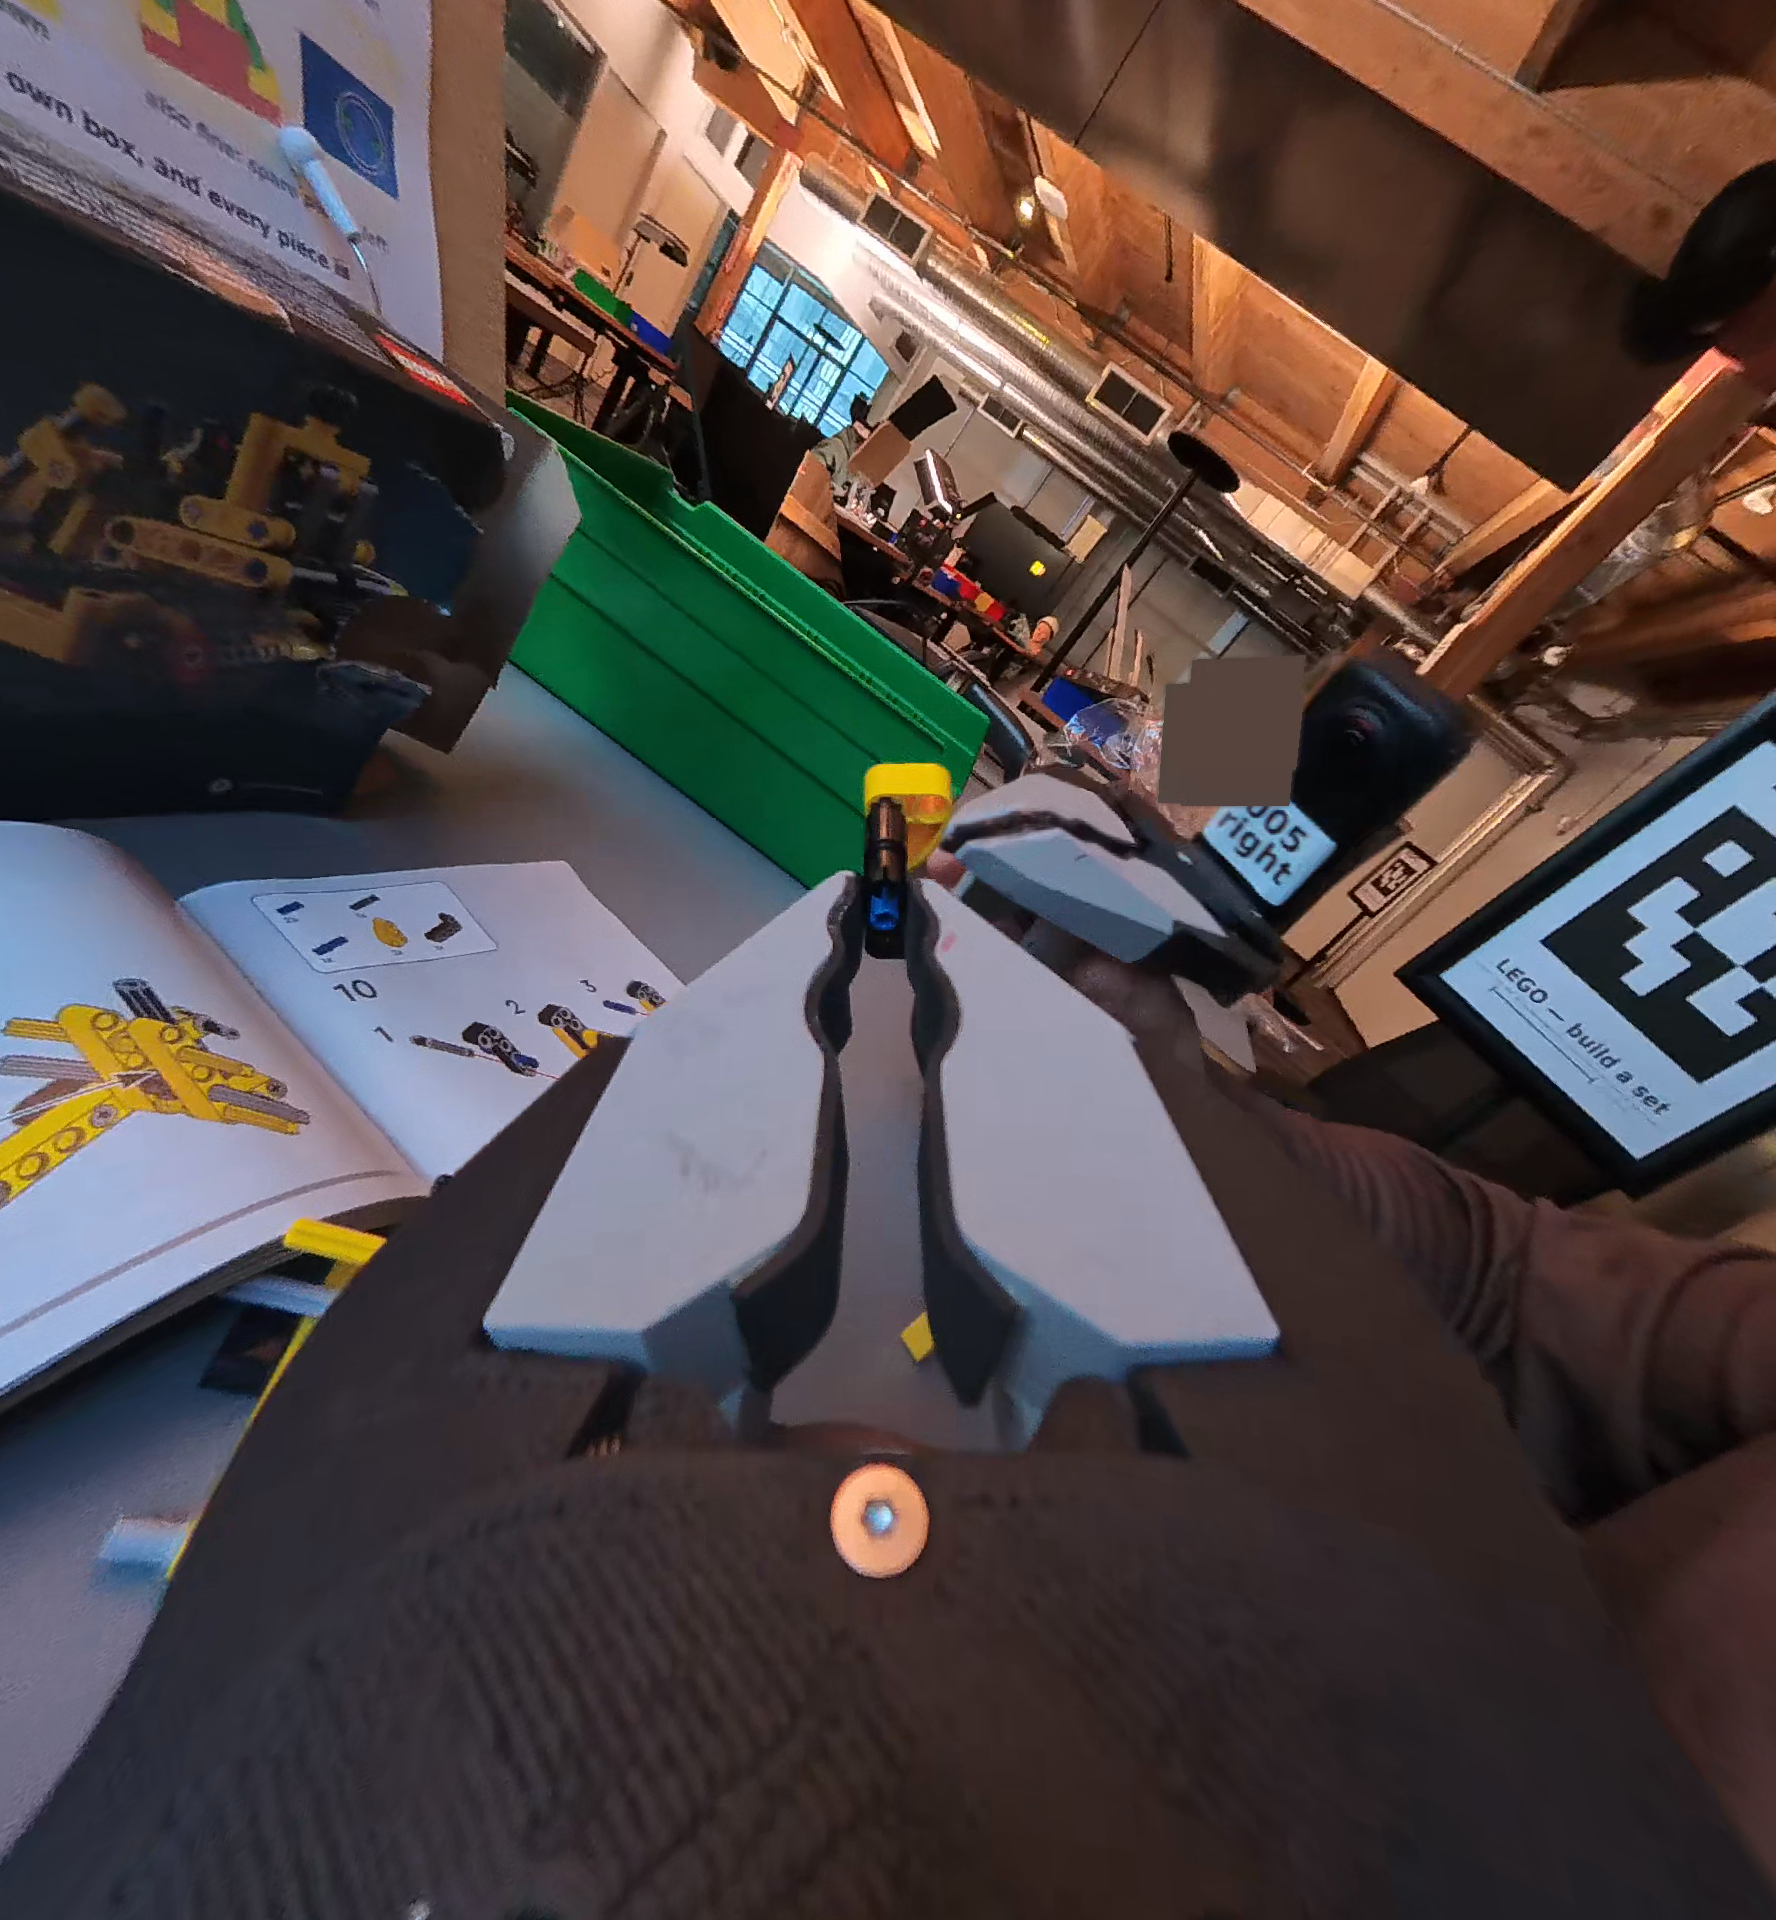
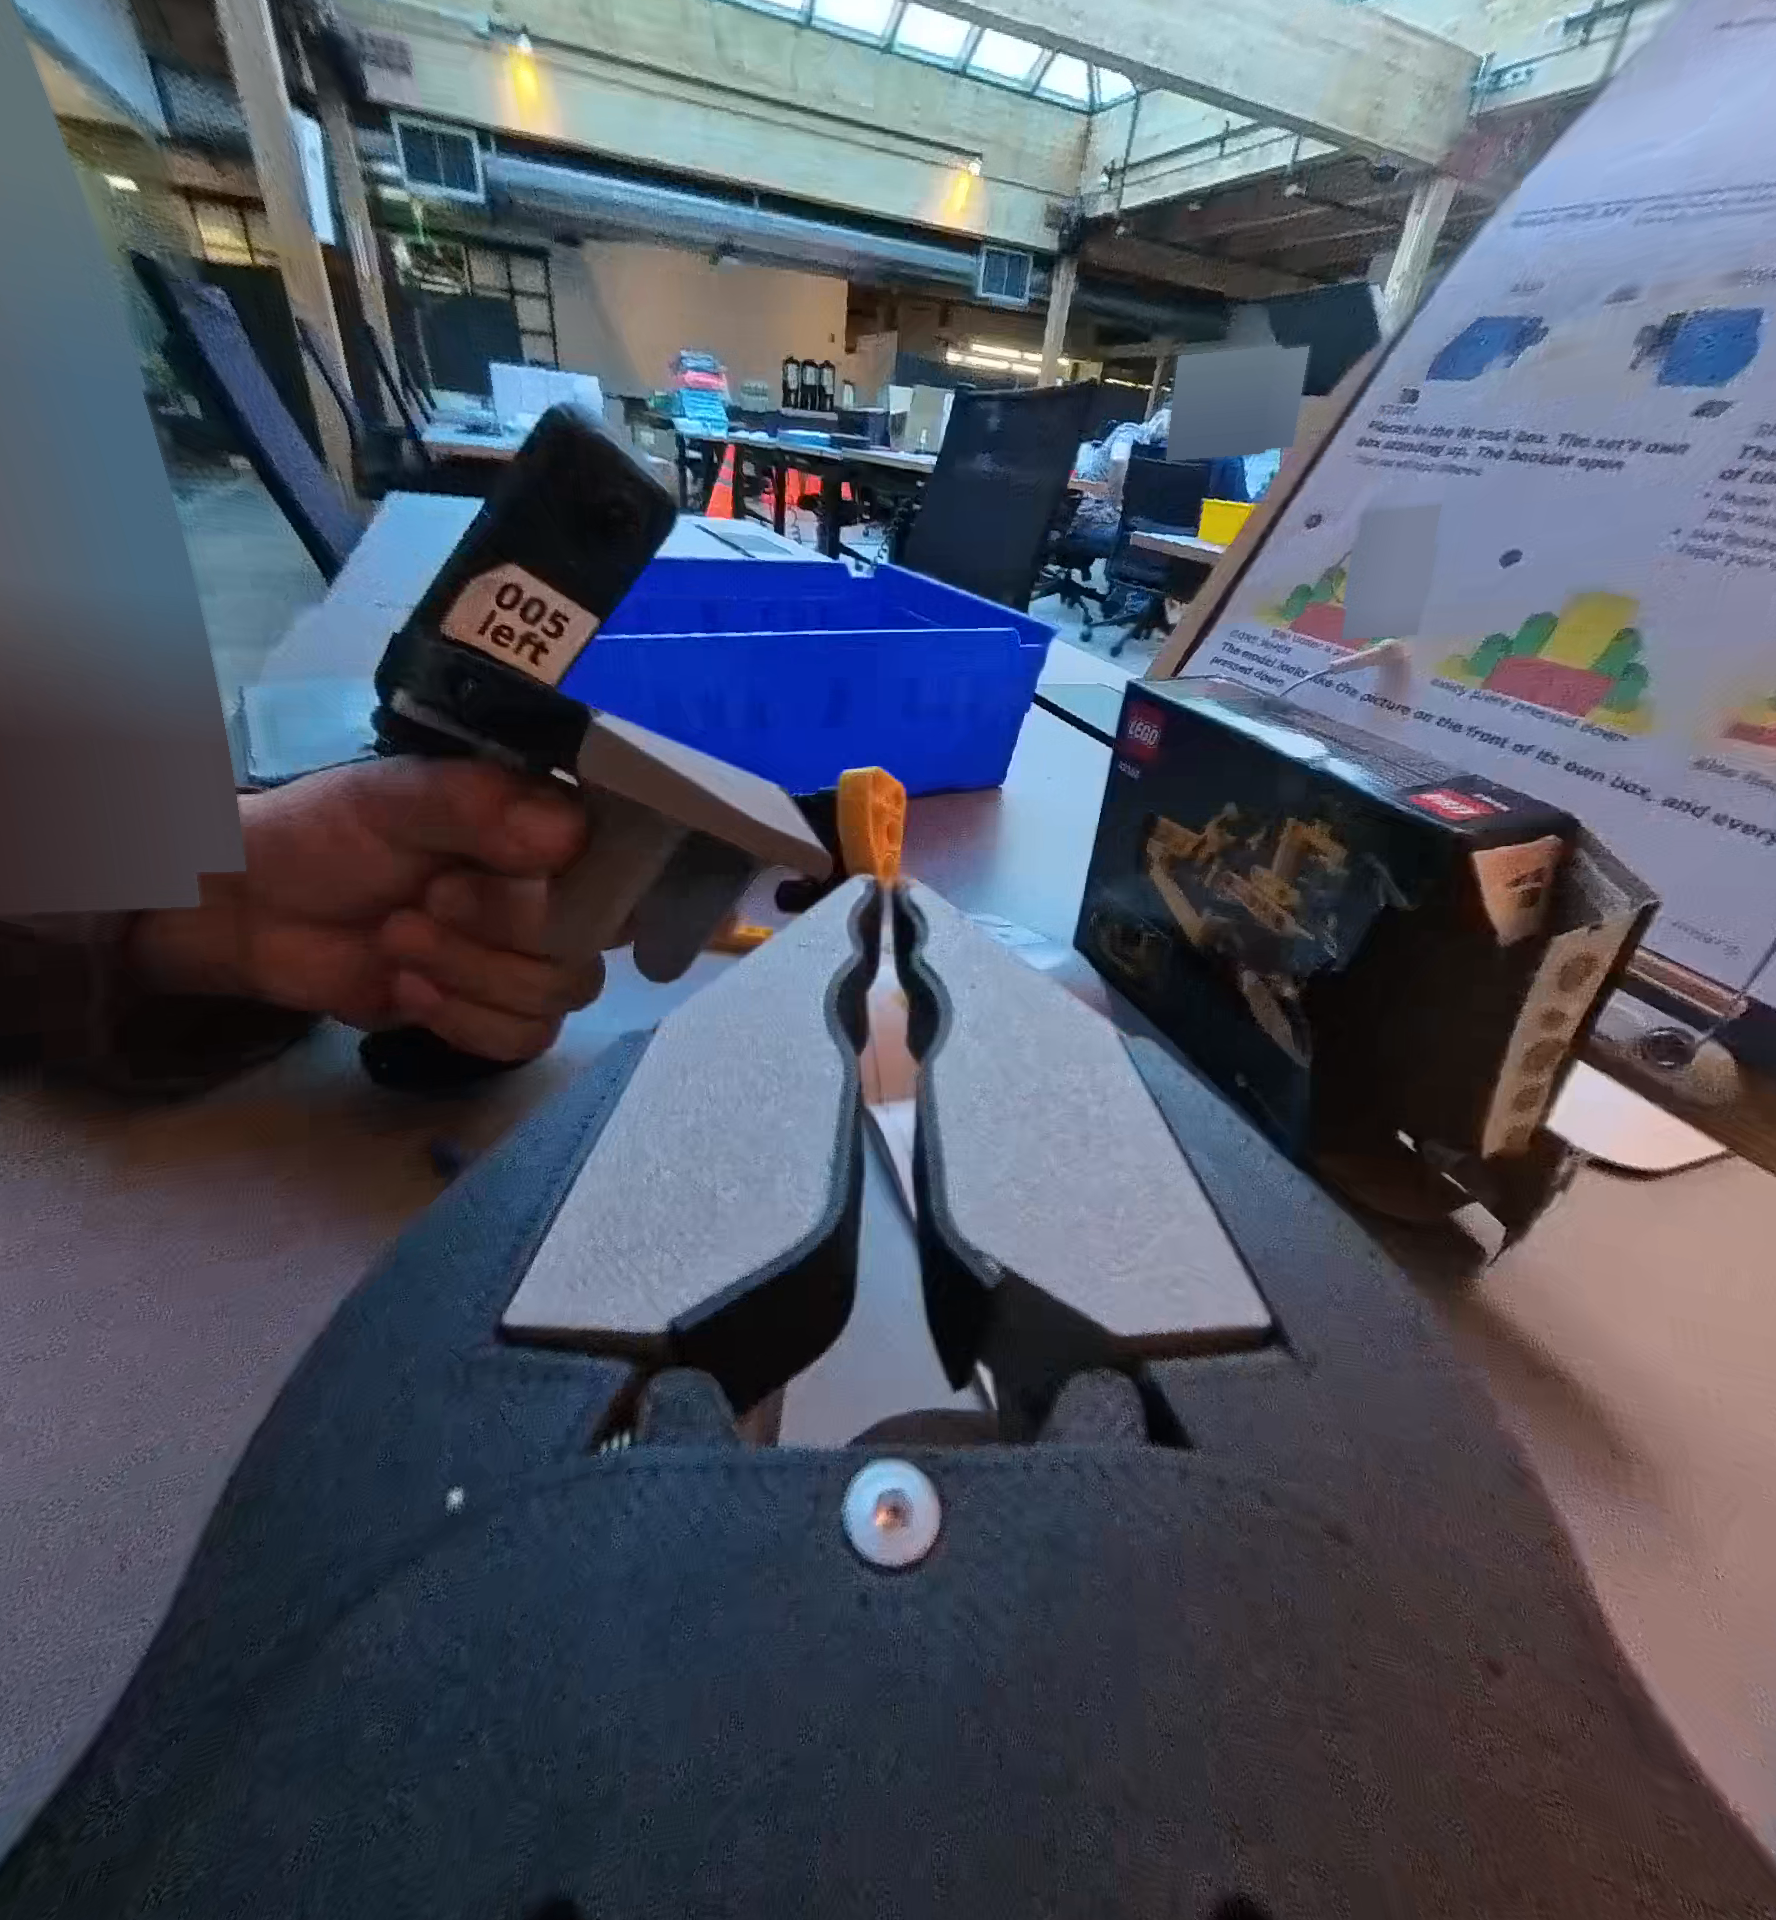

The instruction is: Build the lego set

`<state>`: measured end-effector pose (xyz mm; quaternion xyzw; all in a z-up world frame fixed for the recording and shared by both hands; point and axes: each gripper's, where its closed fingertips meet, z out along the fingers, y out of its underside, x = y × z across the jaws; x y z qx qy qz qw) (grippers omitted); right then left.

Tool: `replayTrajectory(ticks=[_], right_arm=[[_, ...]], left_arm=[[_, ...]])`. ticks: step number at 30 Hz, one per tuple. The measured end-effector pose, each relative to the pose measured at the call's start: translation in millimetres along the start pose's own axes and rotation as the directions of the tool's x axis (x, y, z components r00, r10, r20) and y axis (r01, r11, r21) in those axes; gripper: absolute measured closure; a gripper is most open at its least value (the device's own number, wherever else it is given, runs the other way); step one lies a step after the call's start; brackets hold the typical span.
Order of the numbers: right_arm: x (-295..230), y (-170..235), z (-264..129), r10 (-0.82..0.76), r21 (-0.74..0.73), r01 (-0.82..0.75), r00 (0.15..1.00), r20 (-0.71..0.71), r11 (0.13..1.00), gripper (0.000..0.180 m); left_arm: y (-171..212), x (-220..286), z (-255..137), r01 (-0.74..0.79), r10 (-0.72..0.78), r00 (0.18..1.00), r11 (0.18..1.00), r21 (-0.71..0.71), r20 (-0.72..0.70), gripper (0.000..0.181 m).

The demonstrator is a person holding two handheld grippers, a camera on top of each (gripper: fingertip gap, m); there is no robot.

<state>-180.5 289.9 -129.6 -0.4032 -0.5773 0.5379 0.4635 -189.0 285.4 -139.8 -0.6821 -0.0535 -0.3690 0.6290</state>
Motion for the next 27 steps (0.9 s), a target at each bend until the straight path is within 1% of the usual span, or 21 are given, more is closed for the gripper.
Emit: replayTrajectory(ticks=[2,5,6,7,9,10,12,13,15,17,19,21,23,24,25,27], right_arm=[[-6.8,2.8,3.6,-0.030,-0.023,0.030,0.999,0.011,0.999,0.180],[-6.8,2.2,9.4,-0.082,-0.043,0.080,0.996,-0.035,0.996,0.168],[-4.8,1.3,9.7,-0.102,-0.046,0.099,0.993,-0.053,0.994,0.171],[-2.6,2.1,9.8,-0.119,-0.057,0.115,0.991,-0.068,0.992,0.168],[-6.0,4.0,10.7,-0.138,-0.067,0.134,0.989,-0.053,0.989,0.174],[-6.3,4.9,11.1,-0.146,-0.073,0.142,0.988,-0.058,0.987,0.174],[-6.8,6.4,12.7,-0.153,-0.073,0.149,0.987,-0.058,0.986,0.175],[-7.1,6.2,14.0,-0.151,-0.066,0.147,0.987,-0.055,0.987,0.175],[-7.9,5.2,16.7,-0.132,-0.056,0.129,0.990,-0.050,0.990,0.175],[-8.0,6.2,18.8,-0.150,-0.071,0.146,0.987,-0.056,0.987,0.175],[-4.9,10.6,20.9,-0.241,-0.133,0.225,0.963,-0.119,0.965,0.176],[-3.4,9.3,21.2,-0.368,-0.193,0.332,0.909,-0.197,0.923,0.176],[-1.4,5.2,21.5,-0.415,-0.211,0.370,0.876,-0.246,0.905,0.175],[-0.9,2.8,21.6,-0.430,-0.209,0.384,0.864,-0.262,0.899,0.175],[-0.8,0.6,21.4,-0.453,-0.215,0.405,0.848,-0.275,0.889,0.176],[-1.9,-2.5,20.2,-0.542,-0.241,0.488,0.791,-0.284,0.839,0.176]], left_arm=[[0.9,1.6,1.0,-0.015,0.015,1.000,1.000,-0.006,0.004,0.176],[6.6,5.2,4.8,-0.032,0.032,0.999,0.999,-0.030,0.003,0.176],[7.9,5.8,5.2,-0.042,0.042,0.999,0.998,-0.036,0.004,0.176],[8.4,4.7,5.2,-0.046,0.047,0.999,0.998,-0.039,0.014,0.176],[10.1,3.5,4.5,-0.057,0.058,0.998,0.997,-0.052,0.021,0.176],[10.7,2.3,3.8,-0.086,0.089,0.995,0.995,-0.058,0.042,0.176],[10.7,0.2,1.7,-0.240,0.250,0.961,0.966,-0.091,0.116,0.176],[10.0,-0.1,0.8,-0.284,0.297,0.944,0.954,-0.099,0.144,0.176],[8.3,-0.7,-0.9,-0.283,0.293,0.942,0.955,-0.085,0.161,0.176],[7.8,-2.8,-2.3,-0.329,0.342,0.921,0.939,-0.100,0.187,0.176],[8.2,-6.9,-2.2,-0.387,0.407,0.882,0.913,-0.128,0.238,0.176],[5.1,-8.5,-1.9,-0.449,0.468,0.838,0.883,-0.134,0.280,0.176],[0.3,-6.9,-1.9,-0.494,0.506,0.805,0.861,-0.122,0.309,0.176],[-1.7,-5.8,-1.8,-0.480,0.487,0.819,0.871,-0.103,0.304,0.176],[-3.4,-4.4,-1.5,-0.438,0.438,0.853,0.896,-0.067,0.284,0.176],[-4.2,-2.1,-0.2,-0.318,0.311,0.927,0.948,-0.003,0.208,0.176]])
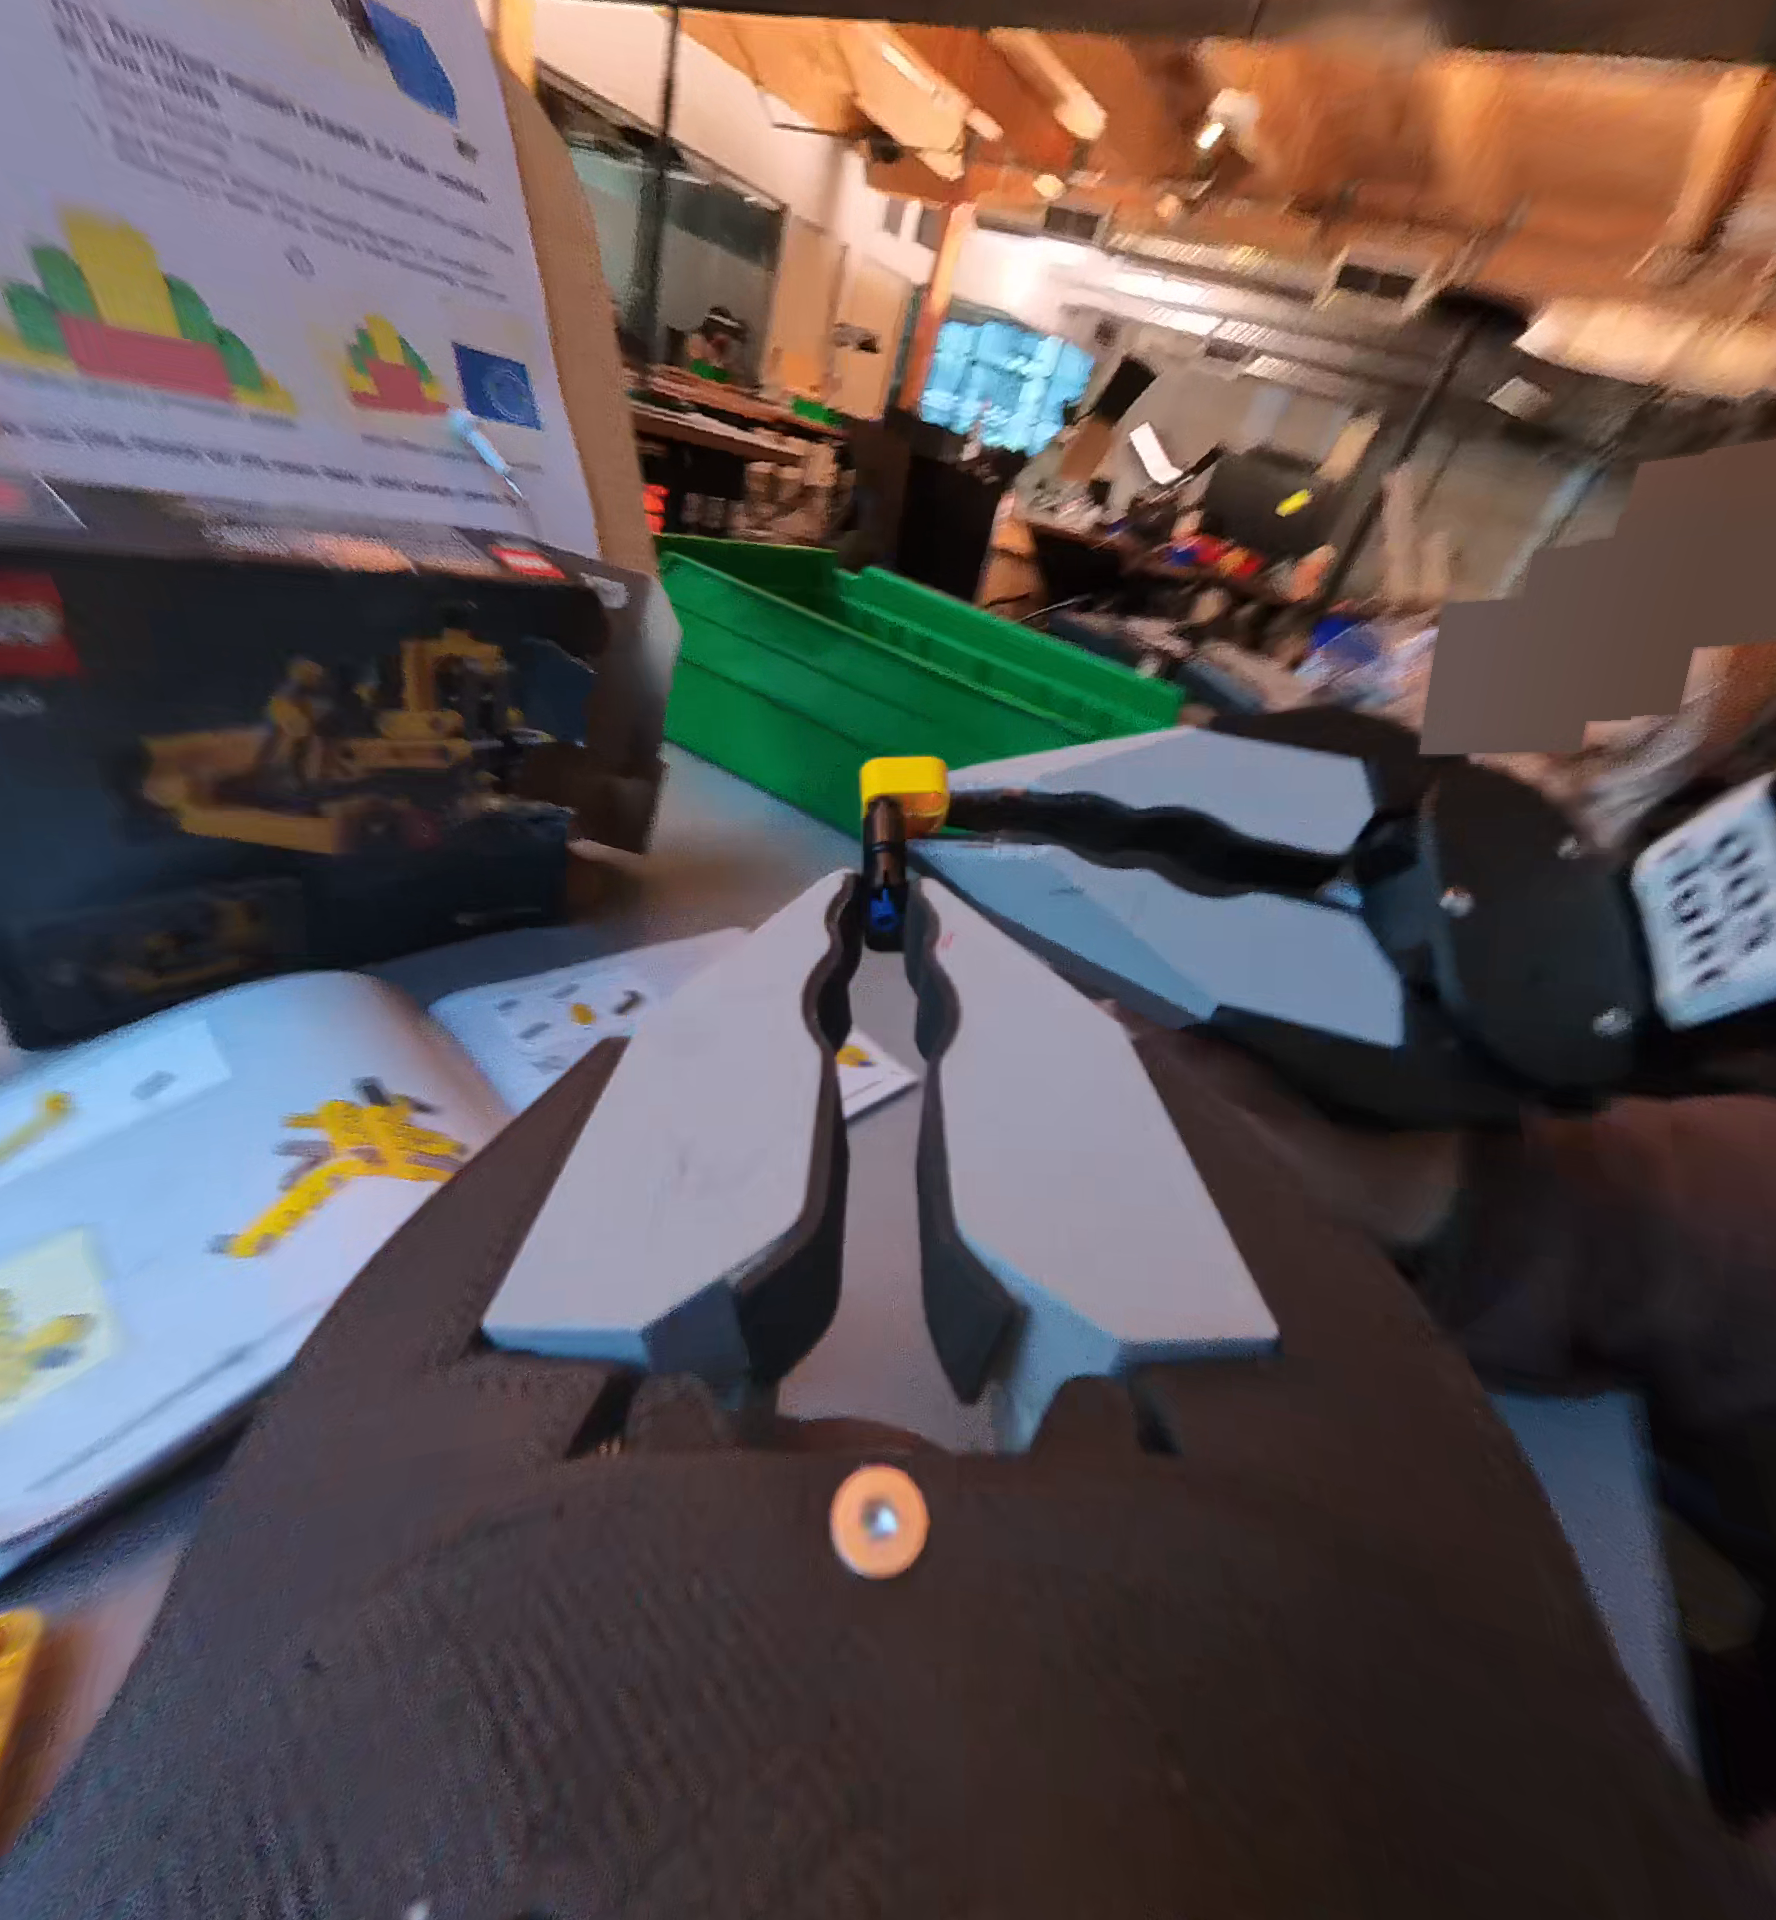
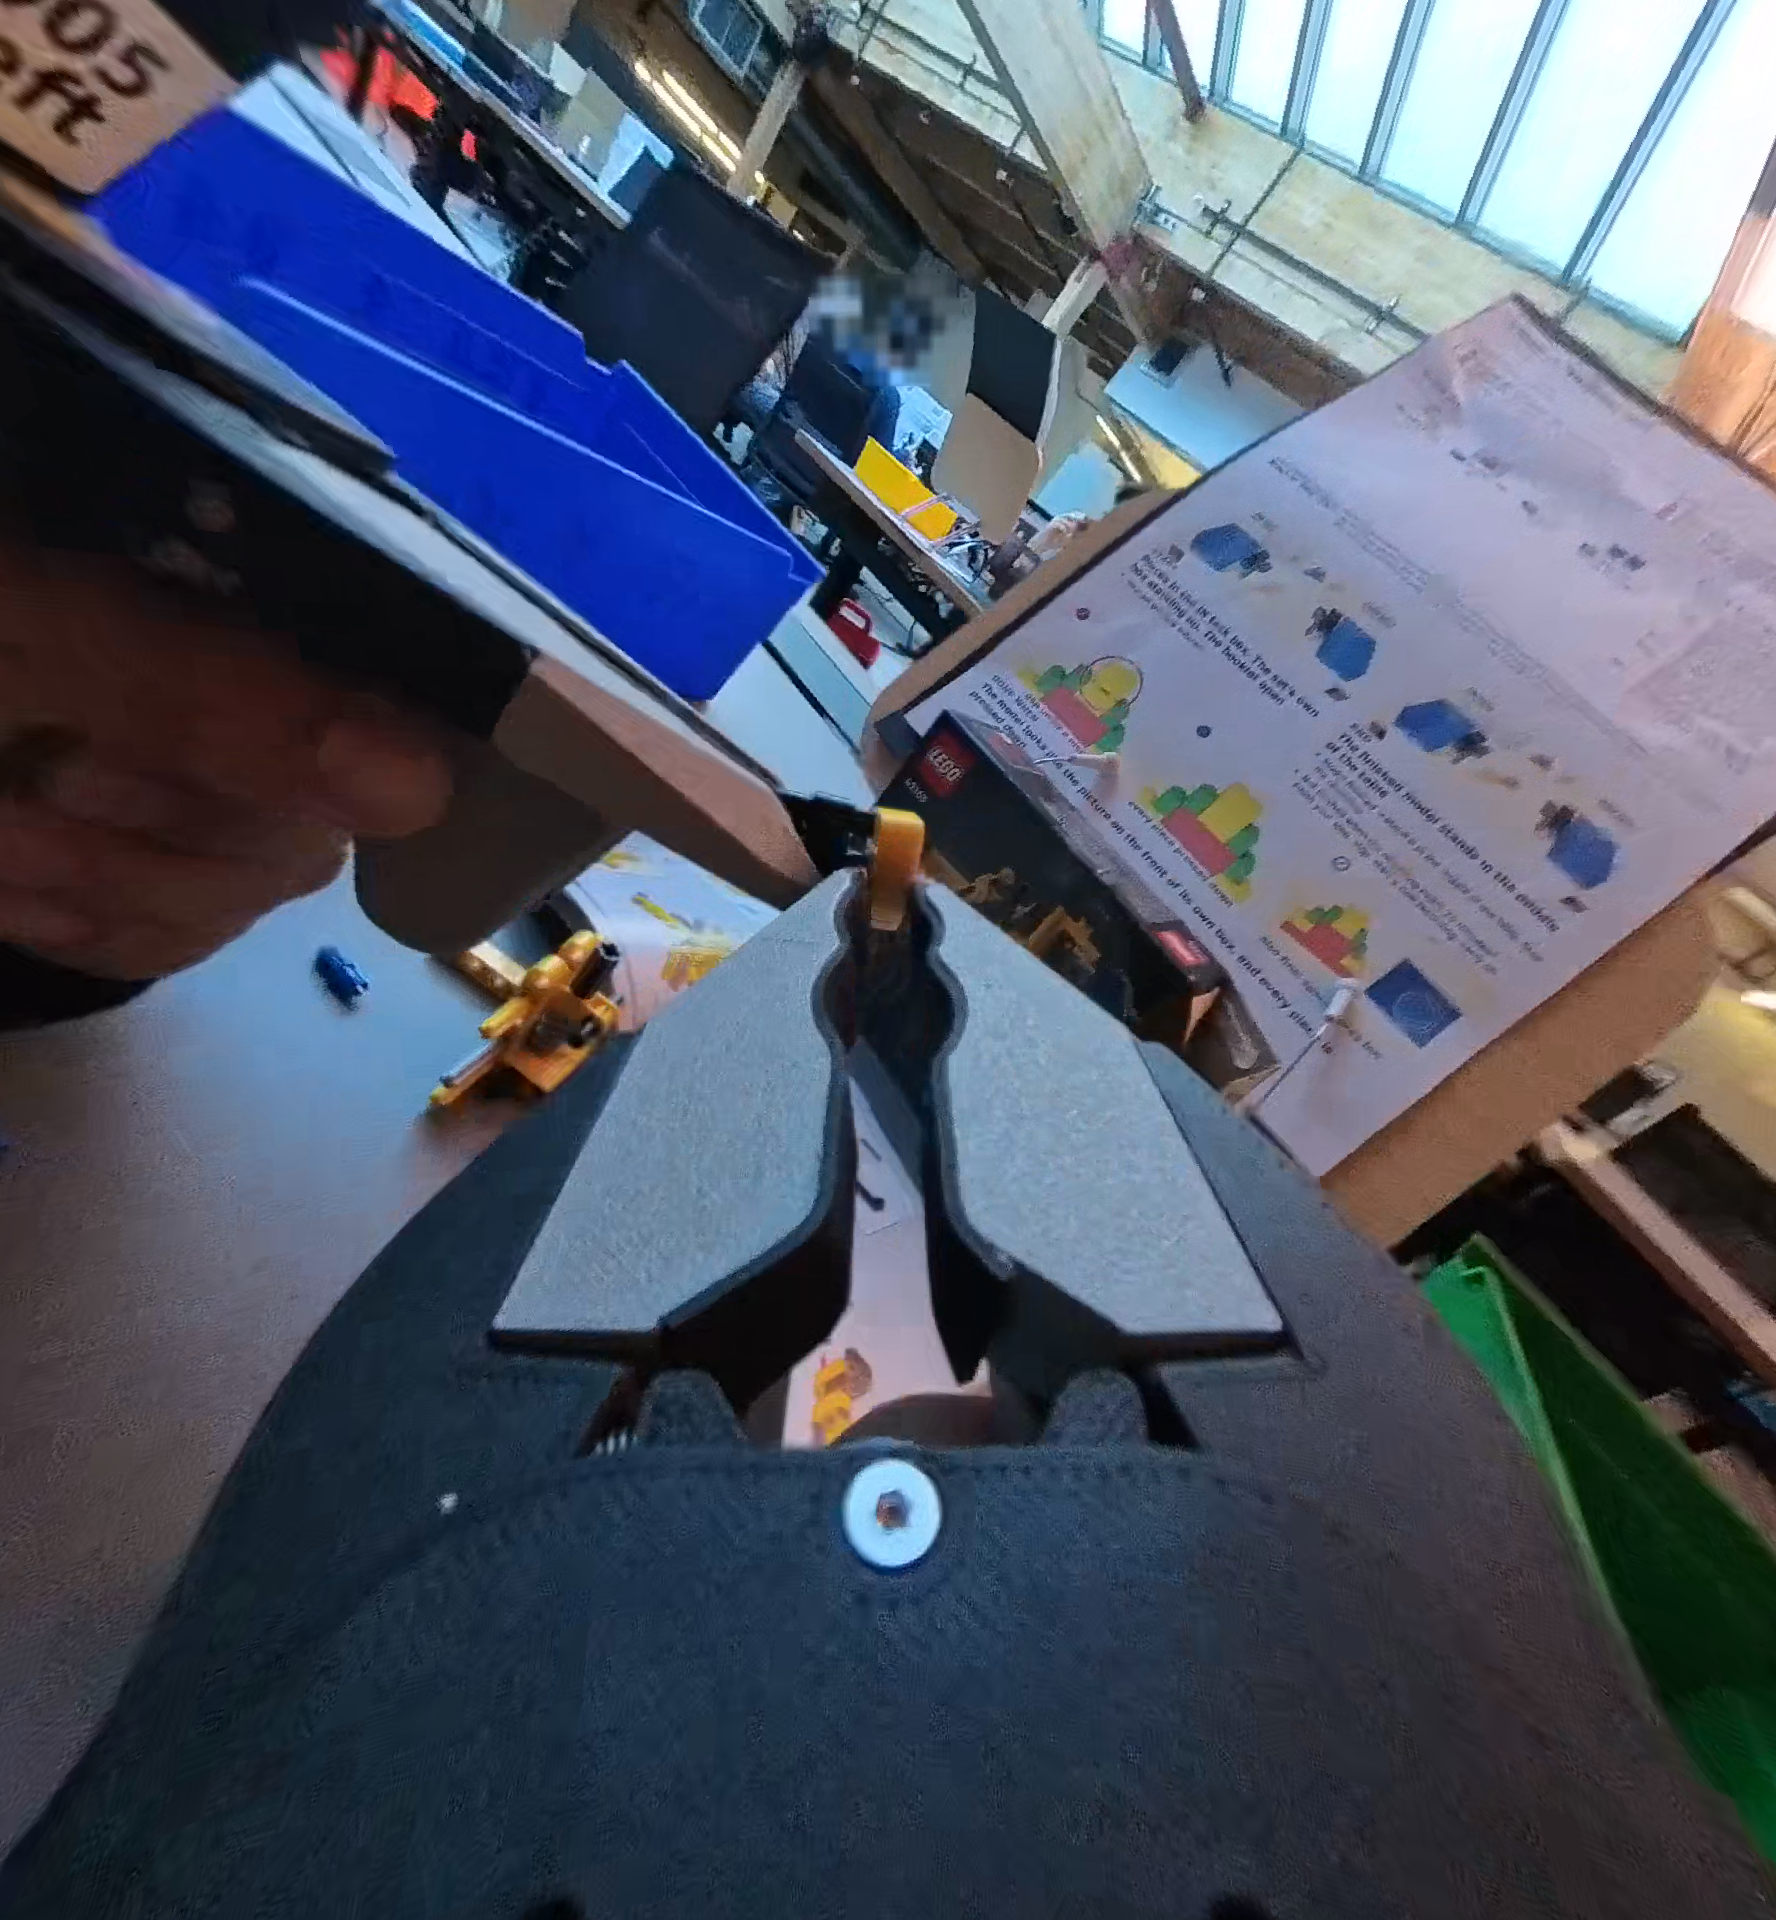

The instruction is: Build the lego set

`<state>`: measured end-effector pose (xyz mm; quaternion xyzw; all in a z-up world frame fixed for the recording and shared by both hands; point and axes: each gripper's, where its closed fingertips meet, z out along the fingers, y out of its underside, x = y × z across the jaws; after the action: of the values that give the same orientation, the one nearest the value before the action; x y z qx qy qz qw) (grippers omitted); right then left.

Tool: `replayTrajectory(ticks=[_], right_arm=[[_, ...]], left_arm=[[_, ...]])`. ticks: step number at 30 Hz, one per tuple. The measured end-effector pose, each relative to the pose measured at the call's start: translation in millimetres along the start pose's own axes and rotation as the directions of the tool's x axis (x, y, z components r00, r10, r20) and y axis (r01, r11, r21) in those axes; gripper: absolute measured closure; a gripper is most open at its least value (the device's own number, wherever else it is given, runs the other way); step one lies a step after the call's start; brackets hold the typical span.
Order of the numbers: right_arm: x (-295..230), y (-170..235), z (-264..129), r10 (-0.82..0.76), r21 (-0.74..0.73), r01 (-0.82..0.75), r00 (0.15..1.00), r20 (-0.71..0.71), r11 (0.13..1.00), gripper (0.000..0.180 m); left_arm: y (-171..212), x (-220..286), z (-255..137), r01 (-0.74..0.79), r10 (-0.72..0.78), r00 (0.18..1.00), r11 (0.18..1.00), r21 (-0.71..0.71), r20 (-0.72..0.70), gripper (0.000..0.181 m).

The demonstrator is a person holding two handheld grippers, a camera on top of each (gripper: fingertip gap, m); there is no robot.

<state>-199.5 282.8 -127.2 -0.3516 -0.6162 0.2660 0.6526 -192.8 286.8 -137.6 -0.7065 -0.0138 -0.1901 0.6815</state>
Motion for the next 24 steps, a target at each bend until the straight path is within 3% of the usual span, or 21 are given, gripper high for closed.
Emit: replayTrajectory(ticks=[2,6,12,13,15,18,24], right_arm=[[-1.1,1.2,-0.9,-0.108,-0.018,0.108,0.994,-0.010,0.994,0.177],[0.9,-3.7,-4.5,-0.162,-0.006,0.162,0.987,-0.018,0.987,0.176],[-2.6,-0.9,-4.3,-0.273,-0.030,0.272,0.962,-0.017,0.962,0.176],[-4.9,1.0,-3.2,-0.244,-0.022,0.244,0.970,0.017,0.969,0.176],[-10.9,3.1,-3.6,-0.036,0.024,0.032,0.982,0.187,0.999,0.175],[-11.5,4.1,-13.4,0.214,0.027,-0.243,0.897,0.386,0.970,0.176],[-2.9,19.2,-22.8,0.217,0.022,-0.242,0.903,0.372,0.970,0.163]], left_arm=[[2.1,0.0,0.4,0.153,-0.153,0.985,0.988,0.003,-0.075,0.176],[-1.6,5.8,-0.5,0.218,-0.215,0.966,0.976,0.004,-0.145,0.176],[3.9,4.5,-0.5,0.422,-0.423,0.876,0.905,-0.058,-0.232,0.176],[6.4,3.1,-1.0,0.430,-0.434,0.871,0.900,-0.073,-0.229,0.176],[11.0,3.5,-4.7,0.449,-0.464,0.848,0.886,-0.120,-0.255,0.176],[13.5,10.8,-5.4,0.533,-0.557,0.769,0.830,-0.168,-0.314,0.176],[12.5,13.3,-2.9,0.607,-0.635,0.693,0.769,-0.199,-0.342,0.177]])
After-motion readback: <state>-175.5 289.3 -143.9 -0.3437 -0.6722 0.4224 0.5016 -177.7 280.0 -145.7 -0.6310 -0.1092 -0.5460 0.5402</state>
